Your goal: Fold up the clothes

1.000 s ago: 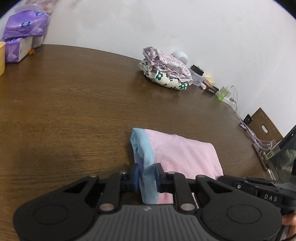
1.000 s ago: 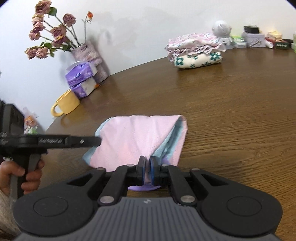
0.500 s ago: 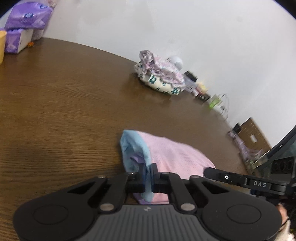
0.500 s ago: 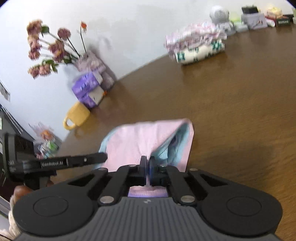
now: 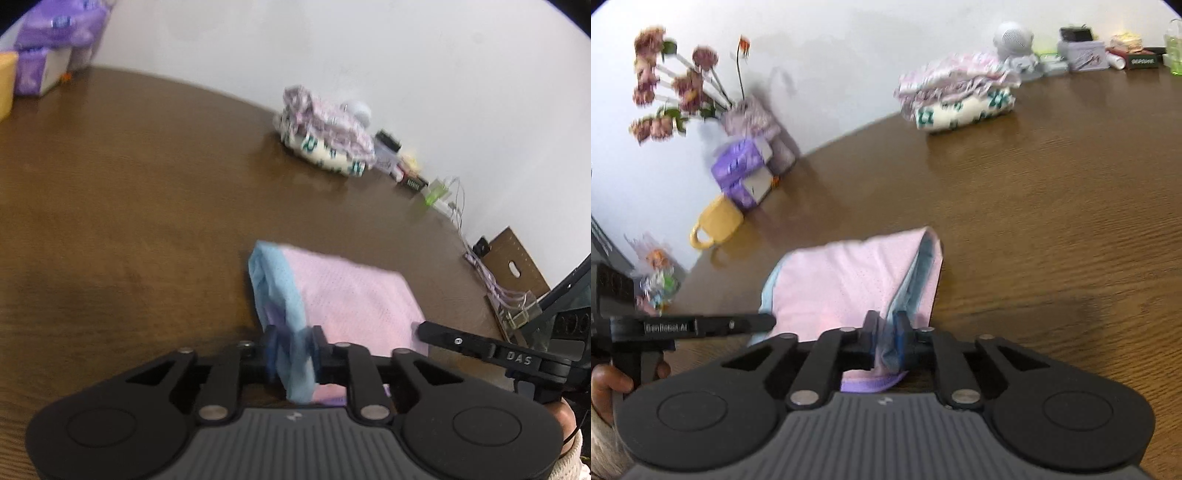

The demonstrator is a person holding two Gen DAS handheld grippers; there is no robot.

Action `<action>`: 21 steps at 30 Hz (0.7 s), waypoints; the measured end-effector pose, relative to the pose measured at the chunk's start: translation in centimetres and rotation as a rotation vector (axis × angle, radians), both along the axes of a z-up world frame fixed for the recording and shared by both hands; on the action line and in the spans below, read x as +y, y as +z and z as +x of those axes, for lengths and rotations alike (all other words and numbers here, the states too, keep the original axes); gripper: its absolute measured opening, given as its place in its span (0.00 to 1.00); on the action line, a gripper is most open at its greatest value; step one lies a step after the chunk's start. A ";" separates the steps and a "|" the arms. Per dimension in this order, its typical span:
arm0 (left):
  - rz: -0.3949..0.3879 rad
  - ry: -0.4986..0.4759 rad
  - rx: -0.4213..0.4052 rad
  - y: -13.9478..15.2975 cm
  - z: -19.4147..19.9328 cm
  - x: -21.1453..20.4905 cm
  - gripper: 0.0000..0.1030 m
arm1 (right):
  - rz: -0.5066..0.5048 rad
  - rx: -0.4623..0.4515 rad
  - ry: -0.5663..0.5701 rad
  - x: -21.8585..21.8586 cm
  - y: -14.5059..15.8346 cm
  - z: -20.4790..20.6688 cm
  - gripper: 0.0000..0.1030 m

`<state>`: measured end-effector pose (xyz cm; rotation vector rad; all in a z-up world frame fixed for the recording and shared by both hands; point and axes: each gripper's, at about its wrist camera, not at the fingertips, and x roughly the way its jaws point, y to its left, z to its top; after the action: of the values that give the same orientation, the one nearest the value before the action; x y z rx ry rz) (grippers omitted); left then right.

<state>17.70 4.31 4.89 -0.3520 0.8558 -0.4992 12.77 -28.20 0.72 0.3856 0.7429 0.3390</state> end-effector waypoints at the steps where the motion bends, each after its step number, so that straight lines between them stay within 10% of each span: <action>1: 0.008 0.013 -0.019 0.3 0.1 0.0 0.23 | -0.004 -0.024 -0.010 -0.1 0.5 -0.2 0.21; 21: 0.192 -0.054 -0.106 0.9 2.9 -4.9 0.17 | -0.192 -0.103 0.076 3.6 1.7 4.5 0.17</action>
<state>20.57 -0.57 5.76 -0.1253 0.8048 -0.4767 17.25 -24.63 2.39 0.1573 0.6839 0.3532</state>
